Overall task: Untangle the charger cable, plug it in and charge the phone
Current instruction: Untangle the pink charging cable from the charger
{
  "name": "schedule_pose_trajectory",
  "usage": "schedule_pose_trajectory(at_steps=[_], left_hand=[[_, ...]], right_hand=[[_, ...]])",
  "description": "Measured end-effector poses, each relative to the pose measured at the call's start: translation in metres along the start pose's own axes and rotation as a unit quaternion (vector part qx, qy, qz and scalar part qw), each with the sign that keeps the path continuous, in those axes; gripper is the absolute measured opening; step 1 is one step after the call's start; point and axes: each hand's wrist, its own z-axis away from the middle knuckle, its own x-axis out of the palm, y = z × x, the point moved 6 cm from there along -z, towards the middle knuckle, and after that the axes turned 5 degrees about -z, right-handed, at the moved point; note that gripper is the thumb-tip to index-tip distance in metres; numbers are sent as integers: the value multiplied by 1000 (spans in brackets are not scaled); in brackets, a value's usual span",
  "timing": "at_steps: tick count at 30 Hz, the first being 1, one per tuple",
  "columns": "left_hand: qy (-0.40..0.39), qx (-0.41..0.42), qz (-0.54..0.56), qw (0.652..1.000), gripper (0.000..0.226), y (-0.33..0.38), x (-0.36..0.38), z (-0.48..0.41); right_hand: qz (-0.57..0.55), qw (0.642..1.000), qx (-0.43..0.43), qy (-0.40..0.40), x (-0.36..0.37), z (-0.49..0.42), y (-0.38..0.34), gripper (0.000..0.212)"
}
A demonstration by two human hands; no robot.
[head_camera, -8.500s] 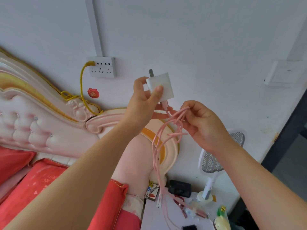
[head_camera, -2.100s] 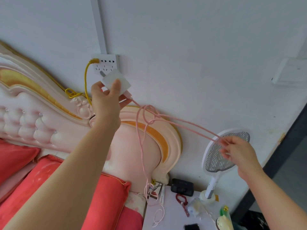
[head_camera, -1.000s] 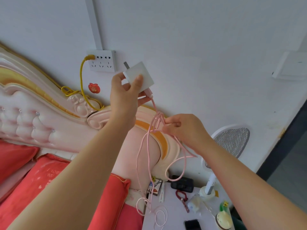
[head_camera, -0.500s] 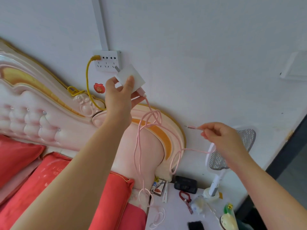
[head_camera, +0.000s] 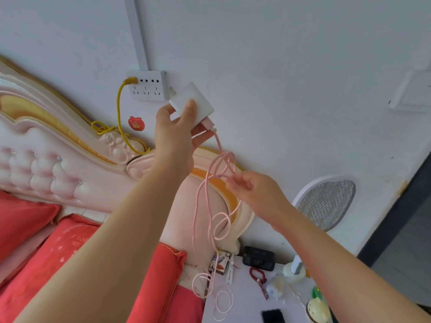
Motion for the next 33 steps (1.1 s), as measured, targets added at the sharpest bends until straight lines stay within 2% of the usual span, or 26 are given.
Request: schedule_pose_trajectory(at_steps=[2,5,8,10,13,16,18,20,23,26,28,30,33], left_hand=[[5,2,6,1000,34,1,-2,-1],[6,-5,21,1000,36,2,-4,0],[-17,-31,42,998,41,-3,3,5],[-49,-54,52,996,43,-7,11,10],[-82,-68,44,993,43,-8,14,10],[-98,-69,18,993,42,-8,9,5],[-116,-72,3,991,36,-8,8,5],[-141,-80,-6,987,26,-9,10,7],[-158,-102,-19,982,25,-14,13,10],[-160,-111,-19,981,26,-15,14,11],[-157,-116,-3,981,27,-14,14,11],[-151,-120,6,981,27,-14,12,10],[-150,-128,5,980,27,-16,9,10]], right_hand=[[-32,999,9,18,-1,0,2,17],[-169,984,55,29,-3,0,9,12],[-299,951,76,24,1,-2,7,14],[-368,926,85,-12,6,-2,2,26],[-477,867,115,-87,10,0,-2,47],[-548,817,150,-96,5,0,2,64],[-561,807,162,-88,3,-3,3,63],[-534,826,164,-82,3,-5,2,63],[-428,891,132,-70,6,-8,-1,60],[-253,963,76,-48,3,-9,-7,33],[-93,995,20,-33,-1,-12,-12,19],[60,997,-35,-35,-3,-14,-21,10],[109,990,-82,-42,-5,-16,-29,22]])
